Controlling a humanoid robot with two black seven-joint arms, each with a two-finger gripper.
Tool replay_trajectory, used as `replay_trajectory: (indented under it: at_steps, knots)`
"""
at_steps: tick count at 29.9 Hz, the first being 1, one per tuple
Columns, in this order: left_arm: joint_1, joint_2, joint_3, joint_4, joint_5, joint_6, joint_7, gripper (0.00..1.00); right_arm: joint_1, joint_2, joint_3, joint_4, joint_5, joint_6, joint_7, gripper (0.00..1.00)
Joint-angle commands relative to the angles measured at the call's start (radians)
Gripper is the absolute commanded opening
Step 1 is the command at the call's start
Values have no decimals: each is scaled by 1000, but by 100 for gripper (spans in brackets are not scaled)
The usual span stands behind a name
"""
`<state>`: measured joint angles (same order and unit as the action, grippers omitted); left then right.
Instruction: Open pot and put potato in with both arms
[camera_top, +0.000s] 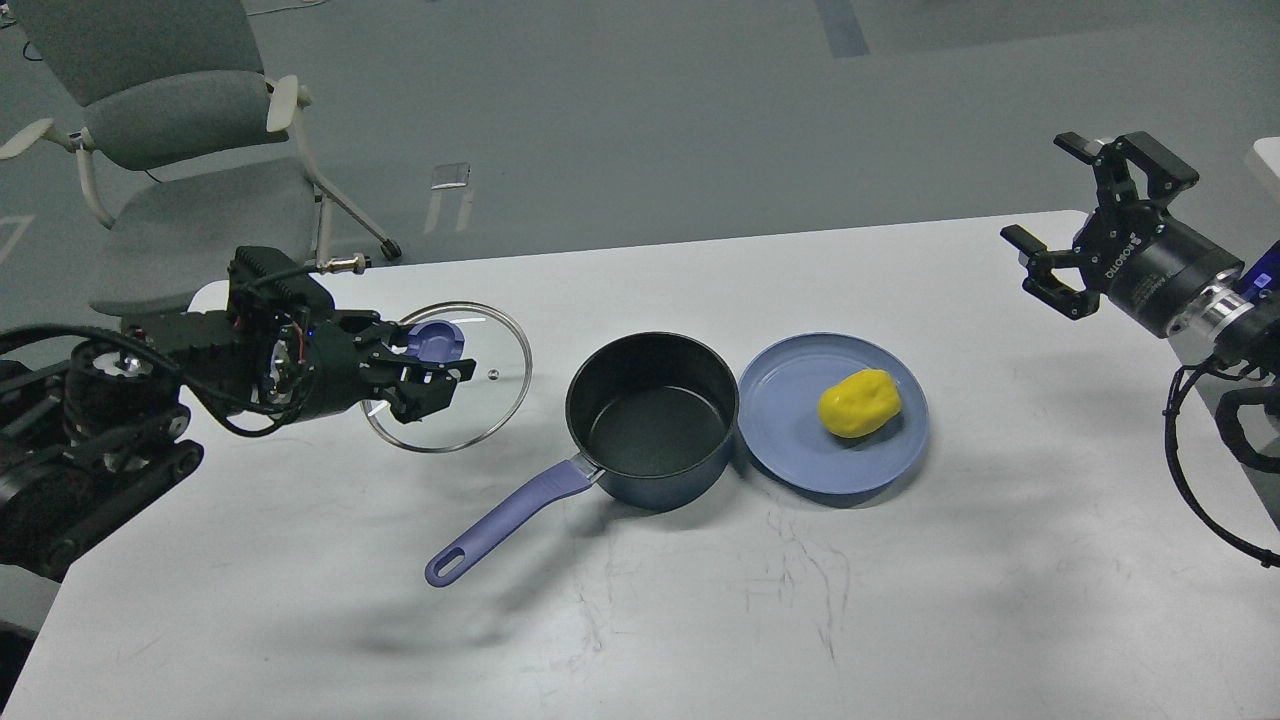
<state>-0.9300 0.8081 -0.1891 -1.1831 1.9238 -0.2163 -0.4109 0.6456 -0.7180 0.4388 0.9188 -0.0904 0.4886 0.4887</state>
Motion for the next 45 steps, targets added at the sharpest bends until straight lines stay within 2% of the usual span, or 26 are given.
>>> replay_trajectory:
  at_steps: [1, 6, 17, 33, 37, 38, 44, 45]
  knots:
    - [37, -13, -1, 55, -3, 35, 1, 32, -1, -6, 0, 0, 0, 0, 0, 100]
    - [72, -30, -1, 134, -26, 55, -2, 33, -3, -11, 0, 2, 0, 0, 0, 100]
    - [134, -92, -1, 209, -25, 74, 0, 35, -3, -11, 4, 0, 0, 0, 0, 100]
    - [161, -112, -1, 247, -29, 74, -6, 44, -4, -12, 8, 0, 0, 0, 0, 100]
    - [175, -113, -1, 254, -29, 74, -6, 60, -4, -14, 8, 0, 0, 0, 0, 100]
    - [177, -113, -1, 254, -29, 74, -6, 67, -4, -17, 8, 0, 0, 0, 0, 100]
    - [188, -113, -1, 255, -31, 74, -6, 77, -4, -21, 9, 2, 0, 0, 0, 100]
    - [189, -113, -3, 255, -32, 74, -8, 82, -4, -21, 9, 2, 0, 0, 0, 100]
